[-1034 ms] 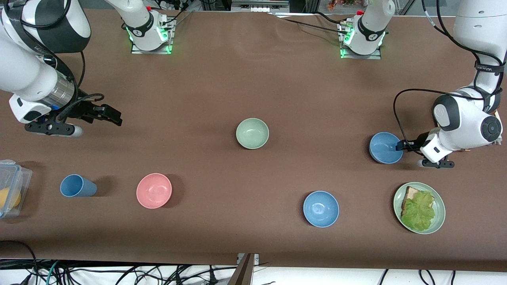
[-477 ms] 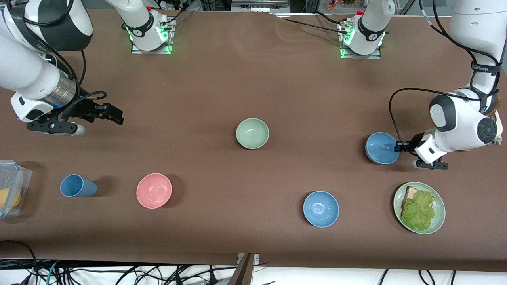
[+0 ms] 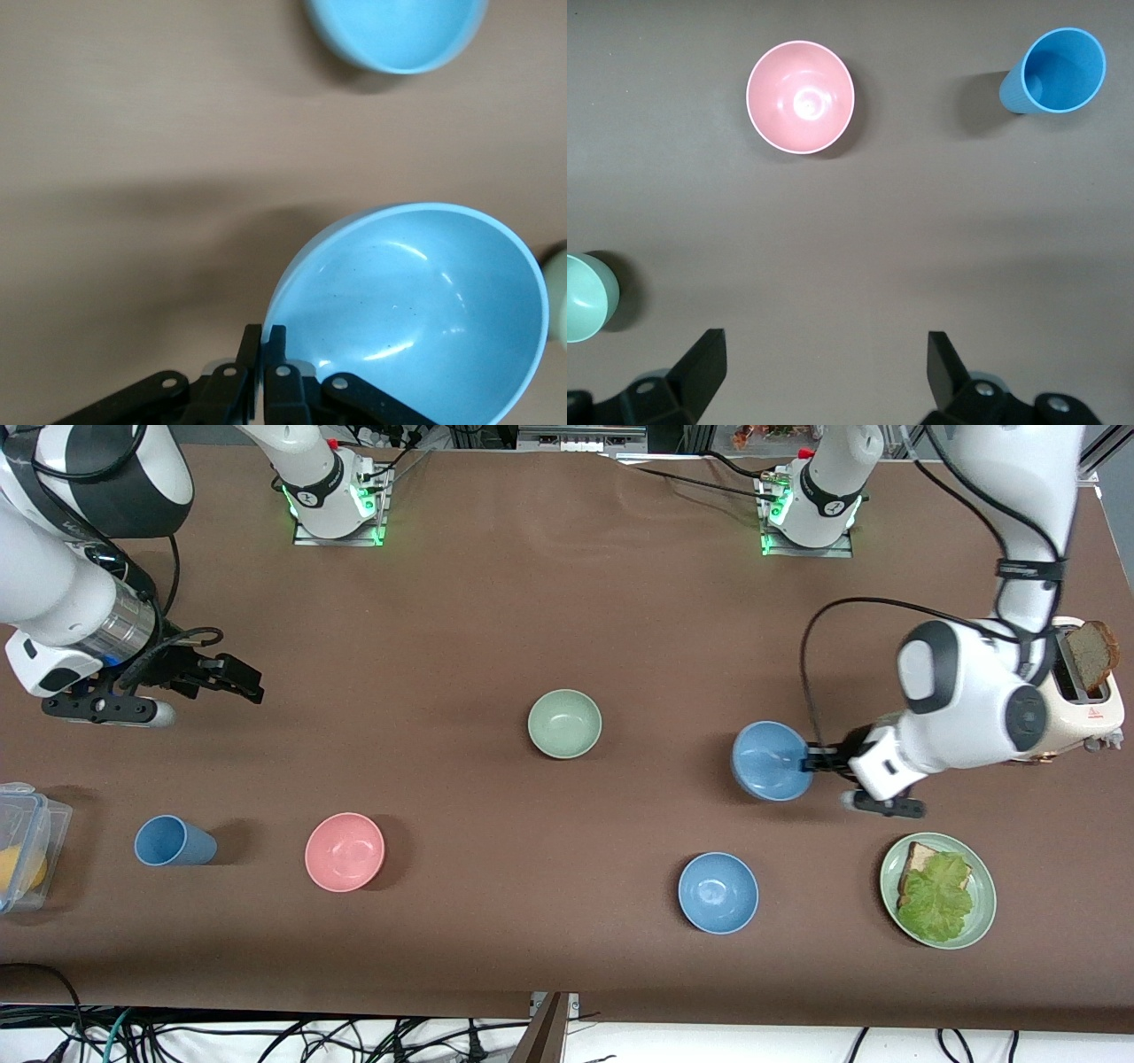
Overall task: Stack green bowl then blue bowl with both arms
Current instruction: 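Grasp the blue bowl rim with the left gripper and carry it toward the green bowl, then lower the blue bowl into the green bowl with the left gripper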
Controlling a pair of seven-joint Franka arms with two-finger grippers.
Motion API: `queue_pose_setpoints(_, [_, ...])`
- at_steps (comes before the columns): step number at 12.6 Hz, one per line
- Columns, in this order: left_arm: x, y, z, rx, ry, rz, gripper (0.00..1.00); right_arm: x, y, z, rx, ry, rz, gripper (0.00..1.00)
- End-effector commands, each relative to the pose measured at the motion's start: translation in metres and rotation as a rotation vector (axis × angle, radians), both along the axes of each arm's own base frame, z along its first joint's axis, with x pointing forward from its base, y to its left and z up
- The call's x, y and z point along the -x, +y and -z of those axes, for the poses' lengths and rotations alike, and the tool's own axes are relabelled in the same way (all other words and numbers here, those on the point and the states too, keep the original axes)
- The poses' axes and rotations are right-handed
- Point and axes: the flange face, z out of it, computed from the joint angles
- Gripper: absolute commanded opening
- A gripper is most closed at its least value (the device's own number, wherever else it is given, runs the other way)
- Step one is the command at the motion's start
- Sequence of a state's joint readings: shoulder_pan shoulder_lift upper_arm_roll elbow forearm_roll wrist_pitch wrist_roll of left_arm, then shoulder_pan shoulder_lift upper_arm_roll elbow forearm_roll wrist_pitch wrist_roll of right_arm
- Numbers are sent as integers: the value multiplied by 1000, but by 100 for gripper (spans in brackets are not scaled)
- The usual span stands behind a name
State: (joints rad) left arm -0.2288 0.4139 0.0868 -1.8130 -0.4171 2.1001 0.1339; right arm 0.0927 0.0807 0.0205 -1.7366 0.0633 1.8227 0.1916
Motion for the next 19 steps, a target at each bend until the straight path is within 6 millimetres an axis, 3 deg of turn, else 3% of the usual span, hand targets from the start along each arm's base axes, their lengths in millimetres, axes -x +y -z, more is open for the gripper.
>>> queue_pose_setpoints(1, [-5, -87, -17, -8, 17, -81, 0, 7, -7, -9, 8, 2, -8, 100])
queue_pose_setpoints(5, [21, -212, 1, -55, 72, -118, 0, 7, -1, -9, 6, -5, -5, 100])
queue_pose_setpoints(7, [35, -245, 9, -73, 90, -132, 0, 6, 0, -8, 6, -3, -7, 100])
queue_pose_setpoints(11, [56, -276, 10, -77, 94, -92, 0, 2, 1, -4, 4, -20, -5, 100])
queue_pose_setpoints(16, [74, -307, 35, -94, 85, -87, 0, 2, 3, -3, 4, -17, -8, 100])
queue_pose_setpoints(18, [74, -308, 38, -95, 82, -90, 0, 3, 3, -1, 5, -12, -9, 100])
queue_pose_setpoints(19, [74, -308, 40, -96, 85, -91, 8, 3, 3, -1, 6, -12, -10, 100])
